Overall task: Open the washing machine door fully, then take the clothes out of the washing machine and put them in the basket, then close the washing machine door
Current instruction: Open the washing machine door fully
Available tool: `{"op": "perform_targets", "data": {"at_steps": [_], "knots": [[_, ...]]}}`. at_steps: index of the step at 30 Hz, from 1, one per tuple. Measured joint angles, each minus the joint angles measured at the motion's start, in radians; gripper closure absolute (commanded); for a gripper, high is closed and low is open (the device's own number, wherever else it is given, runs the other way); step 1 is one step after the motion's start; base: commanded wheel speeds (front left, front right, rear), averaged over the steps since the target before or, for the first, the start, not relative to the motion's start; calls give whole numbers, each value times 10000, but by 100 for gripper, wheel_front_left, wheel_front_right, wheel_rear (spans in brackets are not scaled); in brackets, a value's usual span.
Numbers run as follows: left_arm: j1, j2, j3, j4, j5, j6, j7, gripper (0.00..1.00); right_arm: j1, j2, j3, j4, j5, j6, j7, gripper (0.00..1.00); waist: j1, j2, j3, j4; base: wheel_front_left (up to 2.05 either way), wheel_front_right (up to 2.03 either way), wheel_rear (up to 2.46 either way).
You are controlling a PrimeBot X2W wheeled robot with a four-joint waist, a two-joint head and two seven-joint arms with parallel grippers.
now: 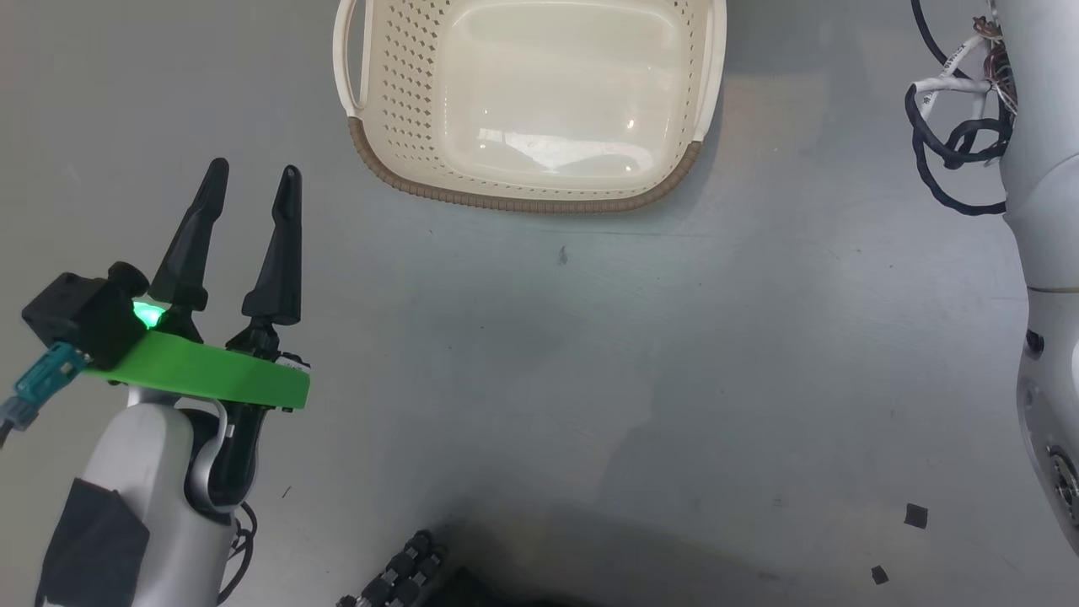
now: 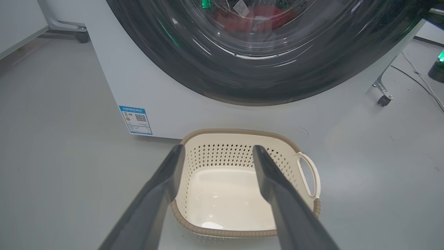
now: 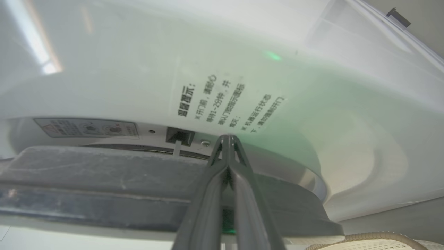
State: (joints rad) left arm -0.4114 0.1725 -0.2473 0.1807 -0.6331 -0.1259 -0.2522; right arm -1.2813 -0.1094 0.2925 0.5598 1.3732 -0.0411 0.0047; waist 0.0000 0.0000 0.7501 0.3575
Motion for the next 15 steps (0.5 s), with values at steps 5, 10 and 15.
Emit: {"op": "perform_targets", "data": {"at_steps": [5, 10, 15], "knots": [[-19, -36, -25, 0, -4, 0, 0, 0, -57, -123, 155, 157, 313, 234, 157, 100, 0, 0, 22, 20, 0, 0, 0], [-114, -36, 42, -2, -38, 0, 0, 0, -120, -213, 405, 437, 437, 397, 366, 100, 0, 0, 0, 21, 0, 0, 0], [-138, -31, 146, 0, -63, 0, 0, 0, -105, -282, 621, 650, 537, 608, 476, 100, 0, 0, -55, 0, 0, 0, 0]]}}
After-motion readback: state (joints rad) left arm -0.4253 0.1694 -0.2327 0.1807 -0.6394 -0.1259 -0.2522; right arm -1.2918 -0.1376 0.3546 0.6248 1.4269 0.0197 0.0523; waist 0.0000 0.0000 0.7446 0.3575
